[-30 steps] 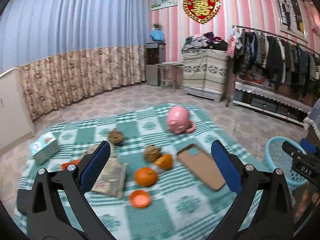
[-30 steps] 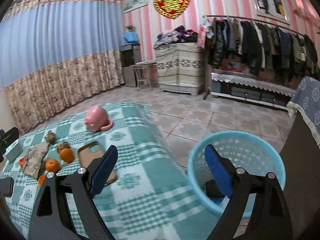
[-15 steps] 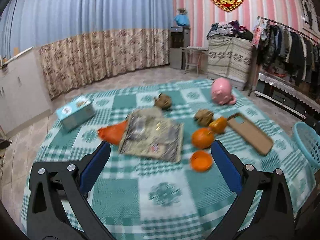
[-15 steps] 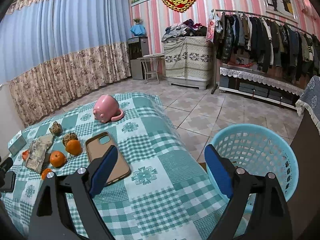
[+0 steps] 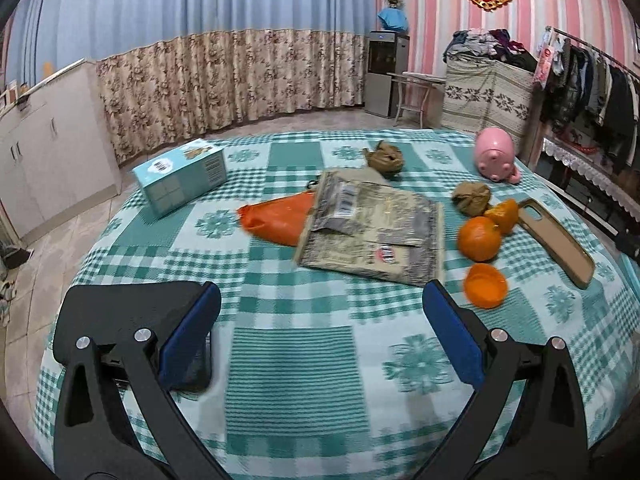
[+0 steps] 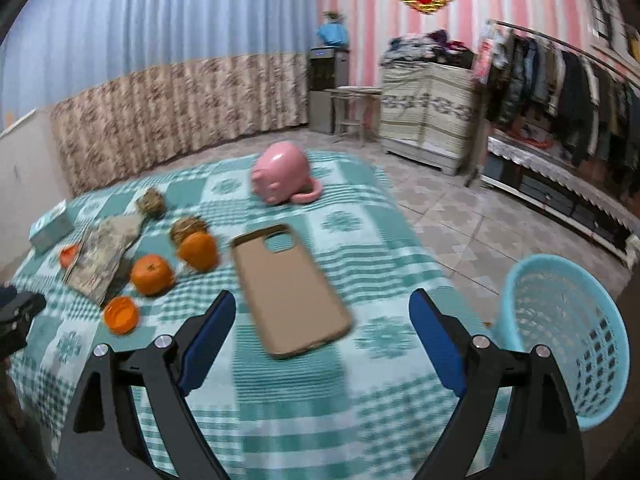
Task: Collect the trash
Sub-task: 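Lower the left tool toward the orange plastic lid, then grasp the orange plastic lid with the left tool while the right tool grasps a mandarin orange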
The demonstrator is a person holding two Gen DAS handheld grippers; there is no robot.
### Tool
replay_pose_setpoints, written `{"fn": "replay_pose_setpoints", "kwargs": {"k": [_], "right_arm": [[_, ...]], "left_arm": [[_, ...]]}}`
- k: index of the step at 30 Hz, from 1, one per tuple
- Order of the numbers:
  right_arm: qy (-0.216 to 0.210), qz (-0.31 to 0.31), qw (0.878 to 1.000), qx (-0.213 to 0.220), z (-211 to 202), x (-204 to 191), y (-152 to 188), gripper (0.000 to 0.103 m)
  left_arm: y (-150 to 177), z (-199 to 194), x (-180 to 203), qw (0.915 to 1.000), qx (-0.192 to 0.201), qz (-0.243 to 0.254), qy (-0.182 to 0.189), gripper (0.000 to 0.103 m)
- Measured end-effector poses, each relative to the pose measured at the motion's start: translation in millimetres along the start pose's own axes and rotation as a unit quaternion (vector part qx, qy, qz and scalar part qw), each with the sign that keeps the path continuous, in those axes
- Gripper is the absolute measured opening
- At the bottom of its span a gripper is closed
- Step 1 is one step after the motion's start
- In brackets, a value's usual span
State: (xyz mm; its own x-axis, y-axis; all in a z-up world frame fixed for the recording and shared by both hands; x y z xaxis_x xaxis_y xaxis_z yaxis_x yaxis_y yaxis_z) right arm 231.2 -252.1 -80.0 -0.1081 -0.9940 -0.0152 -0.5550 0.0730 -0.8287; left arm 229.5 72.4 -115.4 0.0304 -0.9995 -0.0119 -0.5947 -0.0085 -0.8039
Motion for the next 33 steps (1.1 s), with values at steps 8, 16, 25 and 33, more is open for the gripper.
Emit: {"fn": "replay_pose_setpoints", "kwargs": {"k": [8,16,25,33], "right_arm": [[0.007,-0.063,0.998,-0.005,5,-28,8,0.087],[0.028,-0.029,0.999,-0.015,11,1,6,0.087],[0.039,0.005,0.999,-0.023,15,28,3,0.087],[0.034,0.028,0.999,-0.030,18,35,4,0.087]], "left_arm": [[4,11,4,0.9990,-0.016,-0.028,0.029,0.097],[4,19,63,0.9969,-0.036,-0.018,0.068,0.097],[10,31,127,0.9927,-0.063,0.025,0.100,0.090],[14,47,133,0.9903,-0.098,0.029,0.094,0.059]]}}
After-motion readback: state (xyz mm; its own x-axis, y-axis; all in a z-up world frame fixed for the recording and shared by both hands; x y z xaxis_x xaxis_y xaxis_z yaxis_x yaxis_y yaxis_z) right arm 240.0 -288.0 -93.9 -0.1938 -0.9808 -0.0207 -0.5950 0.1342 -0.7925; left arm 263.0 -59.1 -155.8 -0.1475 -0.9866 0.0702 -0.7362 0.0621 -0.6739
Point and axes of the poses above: each gripper's, at about its wrist camera, not at the fingertips, and z roughly the way its jaws point, x to its right, y to its underside, the point moved 9 cm from there along z, roughly the way its jaws point, and after that the axes turned 2 degrees about z, right-handed, at the moved point
